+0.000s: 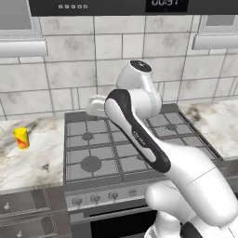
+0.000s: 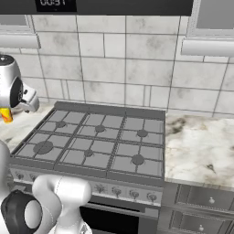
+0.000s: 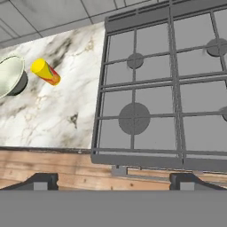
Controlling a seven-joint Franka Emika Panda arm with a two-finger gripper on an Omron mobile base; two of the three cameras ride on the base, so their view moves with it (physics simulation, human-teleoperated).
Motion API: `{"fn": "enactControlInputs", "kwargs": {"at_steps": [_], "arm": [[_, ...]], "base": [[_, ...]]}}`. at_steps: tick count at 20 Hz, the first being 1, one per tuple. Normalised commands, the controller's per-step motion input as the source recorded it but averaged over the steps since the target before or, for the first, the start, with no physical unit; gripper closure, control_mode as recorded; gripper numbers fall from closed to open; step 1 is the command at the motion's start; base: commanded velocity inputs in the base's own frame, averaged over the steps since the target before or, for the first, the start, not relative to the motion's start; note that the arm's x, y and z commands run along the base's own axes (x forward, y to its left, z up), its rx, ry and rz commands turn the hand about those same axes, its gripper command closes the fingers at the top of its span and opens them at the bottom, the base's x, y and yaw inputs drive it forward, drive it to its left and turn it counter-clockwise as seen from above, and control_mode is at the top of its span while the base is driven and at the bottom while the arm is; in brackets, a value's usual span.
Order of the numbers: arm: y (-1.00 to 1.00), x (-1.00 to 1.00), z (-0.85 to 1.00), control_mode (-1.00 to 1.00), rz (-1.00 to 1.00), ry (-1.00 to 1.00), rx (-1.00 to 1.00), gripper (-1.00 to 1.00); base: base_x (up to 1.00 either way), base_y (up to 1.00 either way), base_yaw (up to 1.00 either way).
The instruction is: Pick the cup and bowl from the counter and place them on the counter next to the sink.
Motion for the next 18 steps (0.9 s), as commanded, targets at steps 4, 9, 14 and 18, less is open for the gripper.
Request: {"fn": "enactControlInputs", "kwargs": {"at_steps": [4,9,14,18], "arm": [[0.23,0.35,-0.06,-1.00,0.11,0.05,0.00,-1.00],[0.27,0.24,0.00,-1.00,0.07,0.01,0.00,-1.00],[0.33,0.00,0.00,-1.00,0.07,0.00,-0.01,-1.00],[0.12,0.00,0.00,-1.00,0.04,0.00,-0.07,-1.00]], "base": [[0.00,0.00,0.00],[0.00,0.00,0.00],[0.00,0.00,0.00],[0.00,0.00,0.00]]}}
